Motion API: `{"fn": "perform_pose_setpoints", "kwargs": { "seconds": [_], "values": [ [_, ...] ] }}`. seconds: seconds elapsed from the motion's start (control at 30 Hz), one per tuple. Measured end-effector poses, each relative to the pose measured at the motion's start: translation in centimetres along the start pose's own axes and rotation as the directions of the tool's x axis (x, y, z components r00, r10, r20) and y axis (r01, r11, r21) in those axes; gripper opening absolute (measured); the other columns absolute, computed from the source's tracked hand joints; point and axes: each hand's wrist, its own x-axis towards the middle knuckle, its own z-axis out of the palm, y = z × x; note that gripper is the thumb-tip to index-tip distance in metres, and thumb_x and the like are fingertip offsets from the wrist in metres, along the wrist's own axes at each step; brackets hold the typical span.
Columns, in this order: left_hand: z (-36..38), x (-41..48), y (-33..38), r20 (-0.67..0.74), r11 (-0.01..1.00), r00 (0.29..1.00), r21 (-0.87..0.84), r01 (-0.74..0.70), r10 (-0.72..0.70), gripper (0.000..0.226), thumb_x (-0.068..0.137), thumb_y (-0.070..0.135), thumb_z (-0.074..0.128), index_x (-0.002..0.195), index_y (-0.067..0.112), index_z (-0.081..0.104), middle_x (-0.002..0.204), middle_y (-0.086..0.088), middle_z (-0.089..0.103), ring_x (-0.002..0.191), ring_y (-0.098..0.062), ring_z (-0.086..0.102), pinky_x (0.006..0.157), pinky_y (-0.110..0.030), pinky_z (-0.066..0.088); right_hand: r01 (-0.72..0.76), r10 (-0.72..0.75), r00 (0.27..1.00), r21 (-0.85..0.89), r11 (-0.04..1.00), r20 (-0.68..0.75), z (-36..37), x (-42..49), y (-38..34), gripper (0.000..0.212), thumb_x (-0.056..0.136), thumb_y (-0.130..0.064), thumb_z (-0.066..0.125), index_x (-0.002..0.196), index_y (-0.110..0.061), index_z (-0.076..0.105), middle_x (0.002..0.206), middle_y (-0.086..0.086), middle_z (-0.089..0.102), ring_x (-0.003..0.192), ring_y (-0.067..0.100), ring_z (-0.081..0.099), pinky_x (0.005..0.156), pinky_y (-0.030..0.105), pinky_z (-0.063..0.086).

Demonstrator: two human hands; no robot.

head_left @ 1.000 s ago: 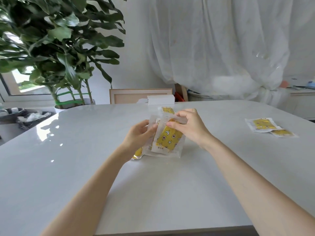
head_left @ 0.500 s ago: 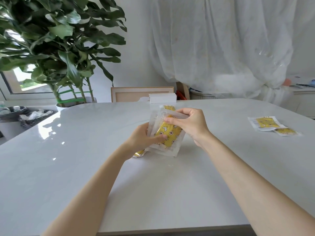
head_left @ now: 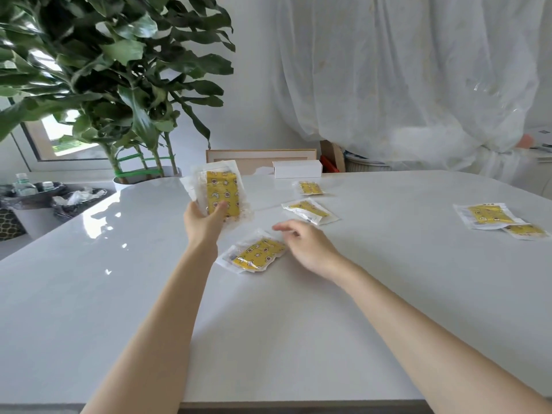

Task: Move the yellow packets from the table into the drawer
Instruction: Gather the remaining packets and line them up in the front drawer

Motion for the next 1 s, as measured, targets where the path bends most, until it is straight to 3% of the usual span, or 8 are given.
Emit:
{"fn": "perform_pose_setpoints", "kwargs": {
  "seconds": [0.13,0.37,0.43,0.53,0.63,0.73,0.87,1.0],
  "values": [
    [0.0,0.0,-0.4,0.035,0.999,0.999,0.046,0.000,-0.002,0.022,0.087,0.013,0.066,0.105,0.012,0.054,0.092,-0.002,0.062,0.088,-0.020,0.060,0.063,-0.021,0.047,0.194,-0.104,0.960,-0.347,0.918,0.261,1.9,-0.5,0.0,0.038,0.101,-0.034,0.035,0.136,-0.039,0.049,0.146,-0.009,0.045,0.135,0.018,0.034,0.113,0.034,0.027],
    [0.5,-0.9,-0.5,0.142,0.988,0.989,0.139,-0.061,0.042,0.020,0.089,0.013,0.063,0.106,0.014,0.053,0.100,-0.002,0.061,0.088,-0.017,0.059,0.063,-0.019,0.045,0.106,0.020,0.985,-0.684,0.722,0.174,-1.6,-1.8,-2.7,0.042,0.085,-0.067,0.046,0.109,-0.033,0.054,0.110,-0.002,0.052,0.116,0.021,0.046,0.089,0.037,0.034],
    [0.6,-1.0,-0.6,0.175,0.982,0.984,0.174,-0.074,0.043,0.022,0.090,0.011,0.062,0.110,0.014,0.053,0.102,-0.001,0.061,0.088,-0.016,0.058,0.060,-0.016,0.042,0.030,0.121,0.974,-0.644,0.765,0.190,-2.4,-1.8,-2.8,0.048,0.077,-0.067,0.056,0.112,-0.035,0.051,0.116,-0.002,0.048,0.120,0.020,0.043,0.085,0.035,0.036],
    [0.7,-1.2,-0.7,0.239,0.980,0.971,0.183,-0.079,0.033,0.023,0.090,0.009,0.061,0.109,0.015,0.052,0.100,0.001,0.061,0.081,-0.010,0.059,0.058,-0.014,0.042,-0.068,0.225,0.935,-0.483,0.873,0.275,-2.8,-0.9,-1.7,0.078,0.070,-0.061,0.068,0.138,-0.044,0.036,0.145,-0.002,0.033,0.141,0.018,0.019,0.109,0.041,0.031],
    [0.8,-1.3,-0.8,0.288,0.983,0.958,0.176,-0.052,0.000,0.023,0.090,0.009,0.062,0.108,0.018,0.051,0.096,0.003,0.061,0.078,-0.006,0.059,0.059,-0.014,0.044,-0.157,0.296,0.903,-0.404,0.901,0.310,-2.9,-0.3,-1.3,0.096,0.059,-0.061,0.076,0.142,-0.033,0.038,0.145,-0.005,0.039,0.137,0.016,0.032,0.111,0.036,0.034],
    [0.7,-1.2,-0.9,0.319,0.983,0.947,0.183,-0.013,-0.047,0.024,0.090,0.009,0.062,0.110,0.017,0.053,0.101,0.000,0.063,0.085,-0.015,0.062,0.067,-0.019,0.049,-0.168,0.333,0.890,-0.456,0.874,0.311,-3.9,-0.1,-1.9,0.071,0.058,-0.058,0.082,0.112,-0.017,0.058,0.112,-0.005,0.054,0.105,0.015,0.054,0.086,0.029,0.047],
    [0.6,-1.2,-0.9,0.355,0.982,0.932,0.189,0.002,-0.070,0.029,0.090,0.009,0.062,0.117,0.014,0.054,0.103,-0.002,0.065,0.091,-0.019,0.063,0.078,-0.028,0.051,-0.214,0.342,0.893,-0.394,0.894,0.291,-5.1,-0.5,-1.8,0.046,0.068,-0.046,0.082,0.071,-0.019,0.045,0.073,-0.006,0.044,0.065,0.010,0.045,0.054,0.024,0.034],
    [0.8,-1.2,-0.8,0.371,0.989,0.923,0.139,0.047,-0.096,0.024,0.089,0.012,0.064,0.110,0.017,0.054,0.104,-0.003,0.066,0.095,-0.023,0.065,0.090,-0.038,0.051,-0.330,0.344,0.924,0.105,0.938,-0.166,-5.5,-0.3,-0.1,0.026,0.079,-0.026,0.071,0.076,-0.012,0.049,0.076,-0.001,0.048,0.071,0.019,0.050,0.057,0.027,0.036]
  ]
}}
